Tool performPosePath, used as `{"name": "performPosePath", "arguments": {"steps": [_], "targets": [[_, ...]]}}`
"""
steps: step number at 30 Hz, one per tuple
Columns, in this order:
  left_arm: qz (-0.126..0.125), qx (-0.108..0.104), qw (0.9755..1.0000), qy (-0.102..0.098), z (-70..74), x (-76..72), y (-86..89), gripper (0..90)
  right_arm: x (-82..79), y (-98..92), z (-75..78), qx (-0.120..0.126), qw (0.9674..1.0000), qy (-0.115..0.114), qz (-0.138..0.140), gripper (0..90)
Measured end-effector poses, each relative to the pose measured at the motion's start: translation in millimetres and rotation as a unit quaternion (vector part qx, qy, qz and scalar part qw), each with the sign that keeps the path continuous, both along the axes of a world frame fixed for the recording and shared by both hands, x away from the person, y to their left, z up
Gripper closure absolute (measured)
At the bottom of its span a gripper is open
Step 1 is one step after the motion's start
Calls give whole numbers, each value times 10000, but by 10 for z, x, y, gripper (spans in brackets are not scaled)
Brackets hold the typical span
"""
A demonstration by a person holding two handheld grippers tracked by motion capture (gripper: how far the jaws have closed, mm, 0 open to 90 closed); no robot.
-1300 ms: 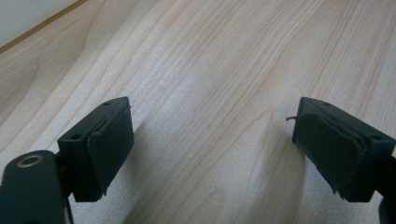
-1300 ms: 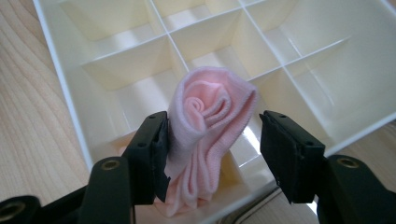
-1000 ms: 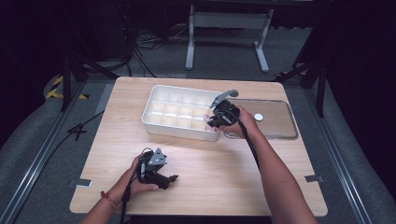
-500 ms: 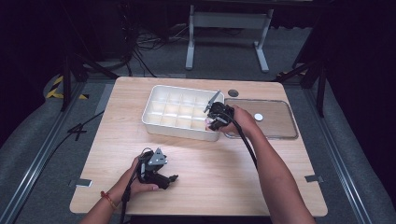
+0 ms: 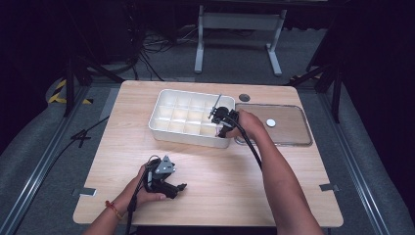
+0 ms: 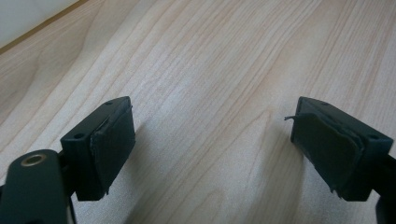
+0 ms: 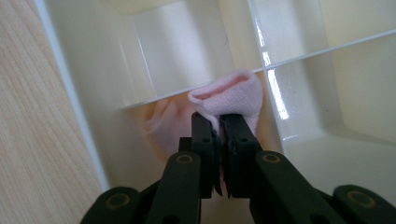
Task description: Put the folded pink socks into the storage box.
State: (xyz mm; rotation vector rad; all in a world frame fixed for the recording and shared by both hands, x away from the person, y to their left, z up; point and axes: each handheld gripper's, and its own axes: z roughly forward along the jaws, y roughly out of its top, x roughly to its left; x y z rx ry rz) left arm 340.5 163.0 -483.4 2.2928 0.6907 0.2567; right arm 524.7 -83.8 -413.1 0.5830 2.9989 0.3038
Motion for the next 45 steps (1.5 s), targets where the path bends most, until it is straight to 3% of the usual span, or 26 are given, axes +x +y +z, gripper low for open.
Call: {"name": "performPosePath", "arguments": {"steps": [6,8,19,30,35,41,45], "targets": [[0,0,10000,1,0,0,0,140,17,7,-14,-25,10000,65,20,850],[0,-1,10000,1,0,1,0,139,21,-19,-21,87,9999,103,-11,850],[-37,20,10000,1,2,6,2,139,-39,-107,1,370,9993,-59,35,836],[-35,10,10000,-3,1,7,1,139,-113,-179,123,628,9976,-274,-30,757],[-33,8,10000,8,2,6,1,138,-169,-249,231,998,9937,-510,-88,718],[-30,7,10000,7,2,6,0,139,-249,-341,277,1259,9895,-697,-136,650],[-46,33,10000,27,7,6,3,139,-316,-409,310,1547,9839,-857,-244,595]]}}
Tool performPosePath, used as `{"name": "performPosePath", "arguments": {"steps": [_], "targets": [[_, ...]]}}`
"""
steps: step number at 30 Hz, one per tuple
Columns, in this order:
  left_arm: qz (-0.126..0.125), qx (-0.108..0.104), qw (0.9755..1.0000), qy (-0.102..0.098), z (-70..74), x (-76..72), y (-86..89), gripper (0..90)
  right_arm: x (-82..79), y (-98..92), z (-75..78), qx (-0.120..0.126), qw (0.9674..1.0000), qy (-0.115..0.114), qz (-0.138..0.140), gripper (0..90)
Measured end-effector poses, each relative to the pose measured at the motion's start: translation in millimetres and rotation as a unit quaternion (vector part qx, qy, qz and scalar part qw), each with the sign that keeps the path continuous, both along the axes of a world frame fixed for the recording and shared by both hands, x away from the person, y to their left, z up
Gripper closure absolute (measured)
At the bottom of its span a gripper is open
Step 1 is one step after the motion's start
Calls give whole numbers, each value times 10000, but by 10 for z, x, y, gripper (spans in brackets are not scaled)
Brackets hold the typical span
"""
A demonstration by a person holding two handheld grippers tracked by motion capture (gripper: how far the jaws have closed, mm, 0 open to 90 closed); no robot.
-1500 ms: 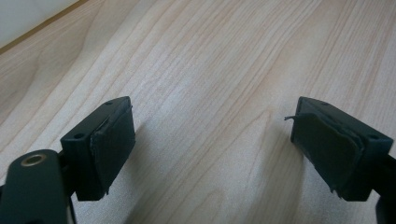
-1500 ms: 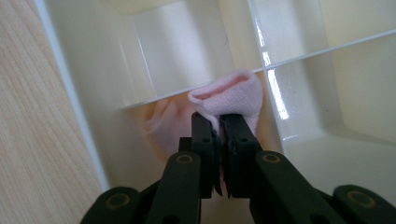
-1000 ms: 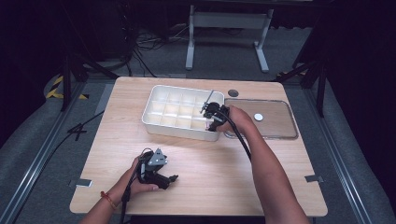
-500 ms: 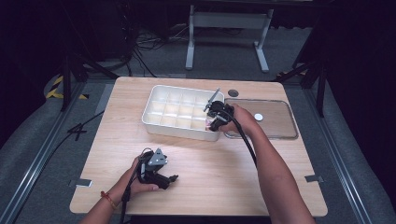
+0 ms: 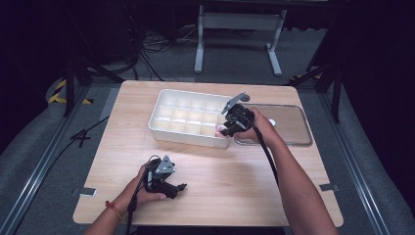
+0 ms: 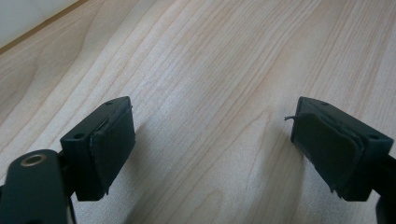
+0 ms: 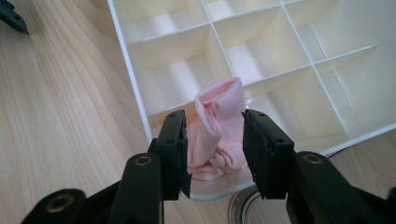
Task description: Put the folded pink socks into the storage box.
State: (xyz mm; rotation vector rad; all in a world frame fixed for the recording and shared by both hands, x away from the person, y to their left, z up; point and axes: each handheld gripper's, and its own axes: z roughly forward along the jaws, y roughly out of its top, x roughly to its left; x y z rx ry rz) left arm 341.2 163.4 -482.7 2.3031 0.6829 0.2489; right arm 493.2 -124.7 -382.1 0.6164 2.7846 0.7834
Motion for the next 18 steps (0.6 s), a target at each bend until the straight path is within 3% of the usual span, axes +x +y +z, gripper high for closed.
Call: {"name": "performPosePath", "arguments": {"steps": [11,18], "targets": [[2,-14,10000,-25,-5,1,-1,138,-161,-211,128,574,9978,-312,-148,542],[18,9,10000,-11,0,-3,0,139,-260,-292,169,533,9966,-592,-194,509]]}}
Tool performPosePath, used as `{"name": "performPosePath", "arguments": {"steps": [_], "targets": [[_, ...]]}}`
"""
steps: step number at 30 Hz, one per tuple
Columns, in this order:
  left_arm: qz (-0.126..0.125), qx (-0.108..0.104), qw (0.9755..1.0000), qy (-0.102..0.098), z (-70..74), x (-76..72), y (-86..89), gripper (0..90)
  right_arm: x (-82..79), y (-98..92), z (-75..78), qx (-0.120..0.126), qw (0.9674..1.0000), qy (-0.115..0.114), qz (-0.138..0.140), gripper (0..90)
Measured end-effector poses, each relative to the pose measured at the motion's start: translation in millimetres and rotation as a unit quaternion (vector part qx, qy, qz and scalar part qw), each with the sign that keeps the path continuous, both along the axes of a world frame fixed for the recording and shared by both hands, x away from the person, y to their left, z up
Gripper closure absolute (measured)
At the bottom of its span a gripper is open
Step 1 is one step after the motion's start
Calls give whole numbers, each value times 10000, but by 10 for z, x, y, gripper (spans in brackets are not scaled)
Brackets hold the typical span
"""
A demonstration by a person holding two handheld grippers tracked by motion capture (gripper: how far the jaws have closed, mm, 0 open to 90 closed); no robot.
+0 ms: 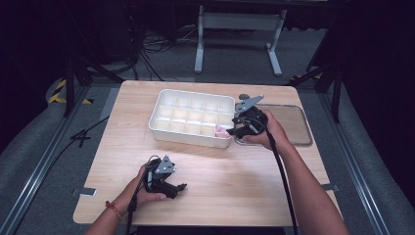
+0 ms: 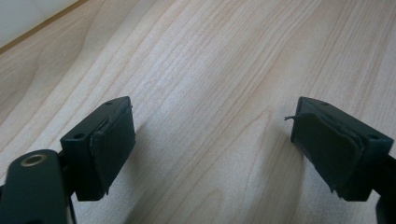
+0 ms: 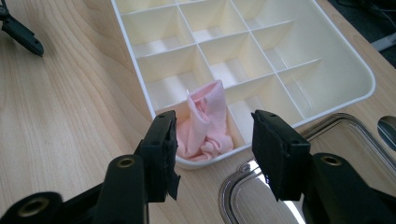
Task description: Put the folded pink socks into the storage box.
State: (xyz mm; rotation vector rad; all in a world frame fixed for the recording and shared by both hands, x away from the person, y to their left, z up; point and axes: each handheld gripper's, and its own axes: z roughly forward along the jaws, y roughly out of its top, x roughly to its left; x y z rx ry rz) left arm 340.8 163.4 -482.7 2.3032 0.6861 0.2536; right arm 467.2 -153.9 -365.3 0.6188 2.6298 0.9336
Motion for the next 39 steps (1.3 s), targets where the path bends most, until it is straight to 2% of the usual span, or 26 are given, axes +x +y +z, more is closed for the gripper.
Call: {"name": "performPosePath", "arguments": {"steps": [5,11,15,21,35,39], "targets": [[0,-17,10000,-24,-5,2,-1,139,-78,-47,30,106,9998,-184,-49,482],[15,-25,10000,-19,-5,-1,-3,139,-177,-98,32,42,9994,-331,-116,474],[0,-23,10000,-24,-5,2,-2,139,-233,-142,48,96,9989,-437,-147,464],[5,-26,10000,-19,-6,1,-2,139,-358,-239,57,209,9982,-542,-157,449],[7,-22,10000,-16,-5,0,-2,139,-611,-418,-42,110,9969,-730,-275,384],[-3,-23,10000,-28,-5,3,-2,139,-682,-480,-74,102,9970,-709,-278,378]]}}
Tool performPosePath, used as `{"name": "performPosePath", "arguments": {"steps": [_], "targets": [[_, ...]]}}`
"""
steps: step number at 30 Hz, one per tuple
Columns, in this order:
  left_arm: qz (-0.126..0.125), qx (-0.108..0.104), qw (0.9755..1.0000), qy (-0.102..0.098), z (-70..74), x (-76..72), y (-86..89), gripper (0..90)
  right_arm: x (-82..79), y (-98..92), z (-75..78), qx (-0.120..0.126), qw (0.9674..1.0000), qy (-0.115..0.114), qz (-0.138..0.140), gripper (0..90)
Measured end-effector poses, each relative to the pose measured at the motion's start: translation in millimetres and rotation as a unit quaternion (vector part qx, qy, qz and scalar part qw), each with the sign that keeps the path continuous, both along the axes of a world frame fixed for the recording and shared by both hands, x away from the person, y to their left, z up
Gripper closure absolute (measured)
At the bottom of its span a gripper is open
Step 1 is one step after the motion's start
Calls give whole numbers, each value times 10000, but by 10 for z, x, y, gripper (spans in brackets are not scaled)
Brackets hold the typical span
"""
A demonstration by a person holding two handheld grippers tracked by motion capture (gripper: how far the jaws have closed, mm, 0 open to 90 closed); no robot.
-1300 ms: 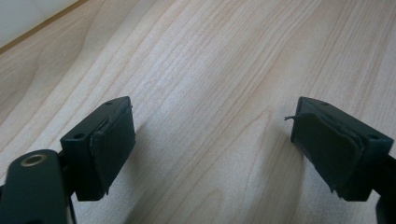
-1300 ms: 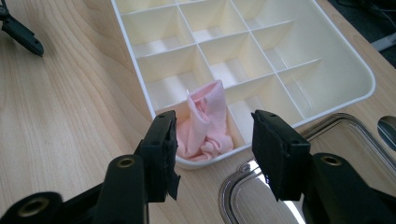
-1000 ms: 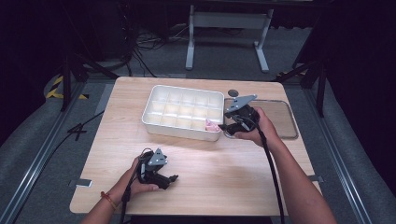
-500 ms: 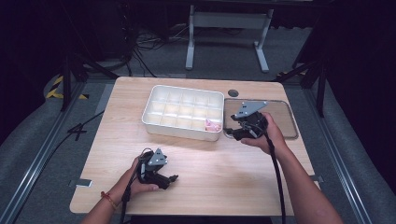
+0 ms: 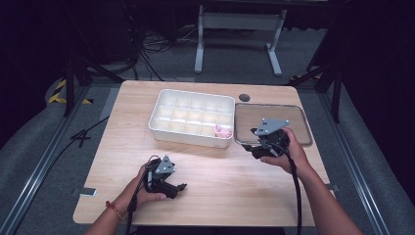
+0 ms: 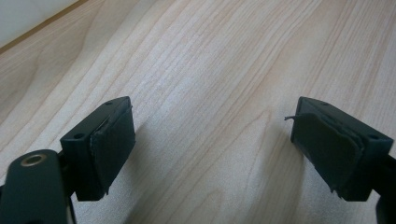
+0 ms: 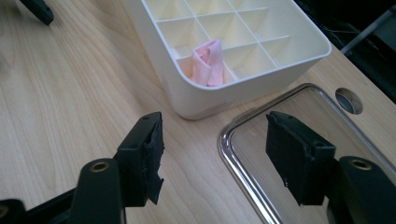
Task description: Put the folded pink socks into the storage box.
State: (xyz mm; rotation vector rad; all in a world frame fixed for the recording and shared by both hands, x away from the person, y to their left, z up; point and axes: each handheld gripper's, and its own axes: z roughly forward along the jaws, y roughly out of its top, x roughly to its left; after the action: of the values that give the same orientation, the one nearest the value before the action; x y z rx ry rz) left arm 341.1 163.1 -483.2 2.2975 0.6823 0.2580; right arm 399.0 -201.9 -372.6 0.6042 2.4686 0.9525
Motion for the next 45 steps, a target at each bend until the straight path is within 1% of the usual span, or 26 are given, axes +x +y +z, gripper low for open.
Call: {"name": "performPosePath", "arguments": {"steps": [7,12,18,20,21,23,26,28,30,33,37,40,42,45], "targets": [[2,4,10000,3,0,-1,0,139,-139,-145,-48,18,10000,2,-24,378],[5,8,10000,8,1,-1,1,138,-211,-232,-78,14,10000,-23,-58,378],[4,3,10000,6,0,-1,0,138,-279,-328,-133,16,9999,17,-113,379],[6,7,10000,8,1,-1,1,139,-301,-353,-163,-13,9999,38,-116,378],[5,5,10000,9,0,-1,0,139,-313,-365,-179,-44,9999,12,-122,378],[7,7,10000,7,1,-1,1,139,-339,-388,-214,-72,9999,50,-125,377],[6,2,10000,11,0,-1,0,138,-375,-427,-268,-176,9997,34,-174,376],[3,4,10000,6,1,-1,0,139,-398,-464,-305,-172,9996,80,-188,373],[1,4,10000,3,0,0,0,138,-417,-491,-332,-177,9996,77,-203,371],[7,7,10000,7,1,-1,1,139,-449,-535,-371,-244,9994,72,-248,368],[2,5,10000,3,1,-1,0,139,-490,-572,-425,-286,9992,123,-254,365],[5,1,10000,-1,0,-1,-1,139,-545,-630,-508,-376,9988,142,-271,363],[26,-2,10000,6,0,-4,-2,139,-571,-673,-546,-324,9989,187,-294,363],[21,-5,10000,8,0,-4,-1,139,-599,-720,-581,-382,9984,206,-350,361]]}}
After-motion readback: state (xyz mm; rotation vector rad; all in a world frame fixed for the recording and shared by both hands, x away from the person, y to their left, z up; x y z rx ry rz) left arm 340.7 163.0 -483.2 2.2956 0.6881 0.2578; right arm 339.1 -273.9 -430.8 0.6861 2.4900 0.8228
